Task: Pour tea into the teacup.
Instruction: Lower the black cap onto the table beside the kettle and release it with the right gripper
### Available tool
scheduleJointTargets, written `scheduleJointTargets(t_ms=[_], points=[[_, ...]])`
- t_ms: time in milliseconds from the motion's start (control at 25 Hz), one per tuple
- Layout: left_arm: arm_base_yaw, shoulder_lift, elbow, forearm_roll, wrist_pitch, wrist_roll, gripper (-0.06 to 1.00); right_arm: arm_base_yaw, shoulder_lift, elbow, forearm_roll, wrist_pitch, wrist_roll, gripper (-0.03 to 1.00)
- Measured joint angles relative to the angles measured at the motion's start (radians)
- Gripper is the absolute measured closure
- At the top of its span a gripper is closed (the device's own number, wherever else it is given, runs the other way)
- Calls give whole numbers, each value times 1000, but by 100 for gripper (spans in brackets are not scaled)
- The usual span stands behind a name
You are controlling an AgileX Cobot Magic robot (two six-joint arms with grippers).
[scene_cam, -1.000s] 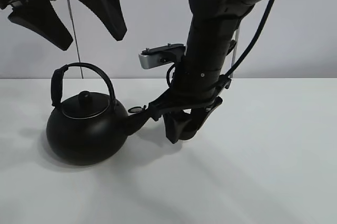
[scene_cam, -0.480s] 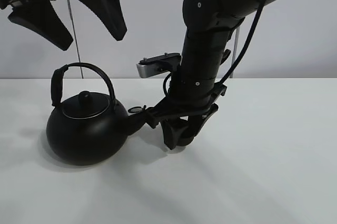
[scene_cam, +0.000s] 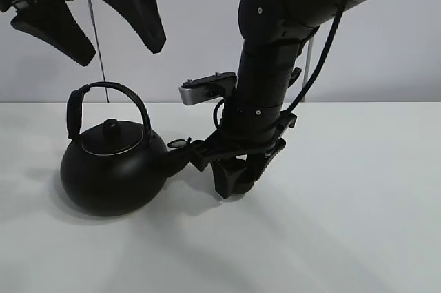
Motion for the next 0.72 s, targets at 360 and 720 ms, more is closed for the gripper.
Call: scheduleJointTargets(t_ms=[360, 720], points=[[0, 0, 0, 0, 0, 0, 33, 0, 0, 0, 0, 7, 0, 57], [0, 0, 0, 0, 0, 1, 33, 0, 0, 0, 0, 28, 0, 44]])
